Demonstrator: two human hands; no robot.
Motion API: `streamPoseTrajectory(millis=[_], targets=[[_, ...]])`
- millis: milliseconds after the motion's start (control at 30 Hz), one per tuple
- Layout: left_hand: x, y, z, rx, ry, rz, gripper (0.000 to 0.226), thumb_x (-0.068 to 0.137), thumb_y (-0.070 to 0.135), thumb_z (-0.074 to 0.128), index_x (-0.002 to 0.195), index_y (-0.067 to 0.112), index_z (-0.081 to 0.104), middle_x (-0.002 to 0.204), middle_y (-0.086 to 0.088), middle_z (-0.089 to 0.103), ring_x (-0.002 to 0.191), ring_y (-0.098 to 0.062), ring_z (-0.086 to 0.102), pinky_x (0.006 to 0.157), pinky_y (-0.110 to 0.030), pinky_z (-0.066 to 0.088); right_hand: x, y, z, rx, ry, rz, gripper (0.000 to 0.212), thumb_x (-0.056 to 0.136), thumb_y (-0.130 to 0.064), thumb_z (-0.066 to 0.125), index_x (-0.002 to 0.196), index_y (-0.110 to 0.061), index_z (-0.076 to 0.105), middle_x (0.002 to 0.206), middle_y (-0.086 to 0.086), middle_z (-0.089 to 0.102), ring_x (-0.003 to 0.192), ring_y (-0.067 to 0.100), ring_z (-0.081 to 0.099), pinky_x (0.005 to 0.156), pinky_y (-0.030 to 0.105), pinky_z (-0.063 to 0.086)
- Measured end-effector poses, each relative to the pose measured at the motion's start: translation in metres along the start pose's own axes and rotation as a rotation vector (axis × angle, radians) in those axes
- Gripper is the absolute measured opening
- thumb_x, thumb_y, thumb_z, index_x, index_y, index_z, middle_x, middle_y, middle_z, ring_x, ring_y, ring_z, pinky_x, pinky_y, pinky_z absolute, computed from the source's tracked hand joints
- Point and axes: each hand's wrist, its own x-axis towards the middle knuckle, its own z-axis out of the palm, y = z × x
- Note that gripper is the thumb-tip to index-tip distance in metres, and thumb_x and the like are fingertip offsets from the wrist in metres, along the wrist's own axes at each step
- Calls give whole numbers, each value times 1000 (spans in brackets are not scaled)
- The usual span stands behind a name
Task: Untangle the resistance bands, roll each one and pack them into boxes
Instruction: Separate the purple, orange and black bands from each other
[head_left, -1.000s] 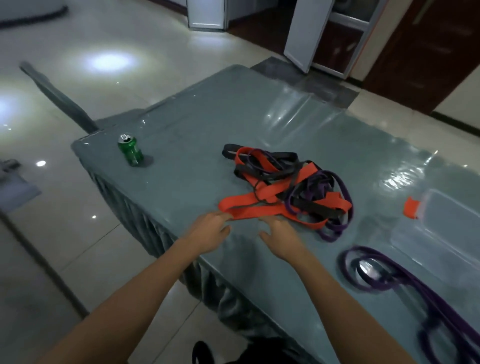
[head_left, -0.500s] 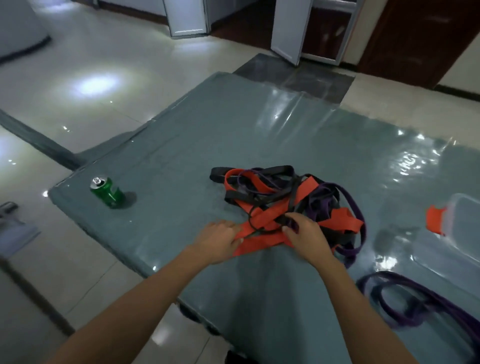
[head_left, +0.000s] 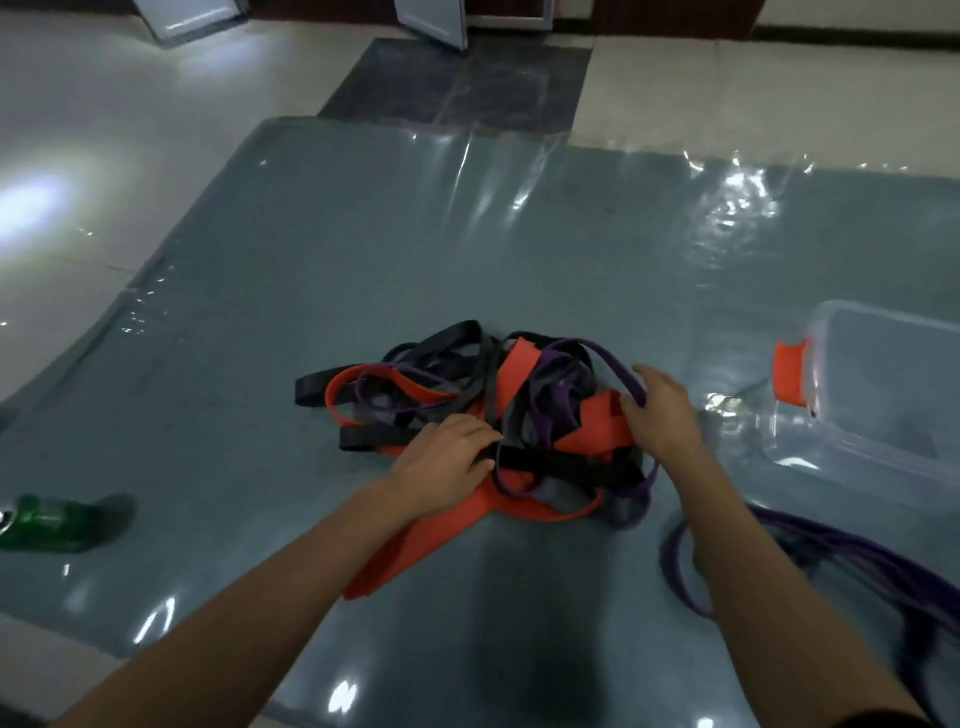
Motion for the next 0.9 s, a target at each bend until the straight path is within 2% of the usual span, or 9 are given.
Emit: streamPoseTrajectory(millis=[100, 200, 300, 367, 433, 600, 700, 800, 900], targets=[[14, -1, 0, -21, -28, 21, 48, 93, 42, 49, 137, 24, 55, 137, 5, 57, 133, -18, 45, 103, -46, 45, 2, 2, 2, 84, -58, 93, 48, 93, -18, 64, 137, -7, 51, 122, 21, 66, 114, 40, 60, 98, 46, 49], [15, -4, 3, -50, -45, 40, 45, 94, 40, 52, 137, 25, 55, 137, 5, 58, 132, -17, 46, 104, -44, 44, 3, -2, 2, 109, -18, 134, 49, 91, -17, 64, 138, -7, 54, 118, 17, 70, 112, 36, 63, 100, 43, 49], [9, -14, 6, -108, -60, 75, 43, 92, 41, 50, 133, 28, 57, 132, 7, 60, 127, -16, 49, 104, -42, 45, -1, -10, 2, 50, 4, 143, 35, 89, -13, 58, 122, -10, 70, 113, 16, 73, 108, 35, 66, 97, 43, 52], [7, -21, 3, -139, -44, 94, 41, 93, 38, 52, 133, 26, 58, 133, 5, 61, 128, -18, 50, 107, -40, 43, -10, -18, 0, -31, -8, 108, 29, 86, -13, 53, 102, -14, 77, 102, 14, 75, 99, 35, 68, 87, 42, 56], [7, -28, -1, -145, -13, 119, 42, 96, 33, 56, 135, 21, 58, 137, 0, 60, 132, -20, 48, 111, -37, 39, -21, -26, -4, -104, 31, 61, 26, 87, -12, 52, 92, -14, 77, 93, 15, 73, 91, 37, 67, 79, 40, 56], [10, -44, -16, -198, 24, 167, 42, 98, 29, 58, 139, 20, 56, 140, 0, 57, 135, -20, 46, 114, -33, 34, -47, -58, -18, -62, 284, 14, 24, 95, -9, 51, 105, -8, 73, 101, 15, 63, 90, 34, 63, 82, 43, 52], [9, -51, -28, -241, 64, 195, 41, 98, 28, 59, 138, 20, 57, 138, -1, 59, 132, -20, 49, 112, -31, 34, -55, -90, -27, 11, 390, -59, 22, 97, -7, 50, 107, -6, 70, 104, 11, 62, 89, 27, 62, 83, 37, 49], [6, -59, -42, -288, 95, 209, 42, 97, 30, 59, 138, 22, 57, 140, 2, 58, 132, -17, 48, 112, -29, 34, -67, -123, -25, 38, 418, -100, 19, 95, -4, 51, 101, -6, 70, 104, 9, 61, 89, 24, 60, 82, 29, 43], [3, -74, -54, -368, 96, 218, 44, 94, 37, 55, 137, 25, 57, 141, 4, 58, 129, -15, 53, 111, -35, 41, -79, -144, -10, 4, 333, -10, 19, 95, -4, 49, 101, -5, 66, 101, 16, 67, 93, 35, 62, 81, 37, 47]])
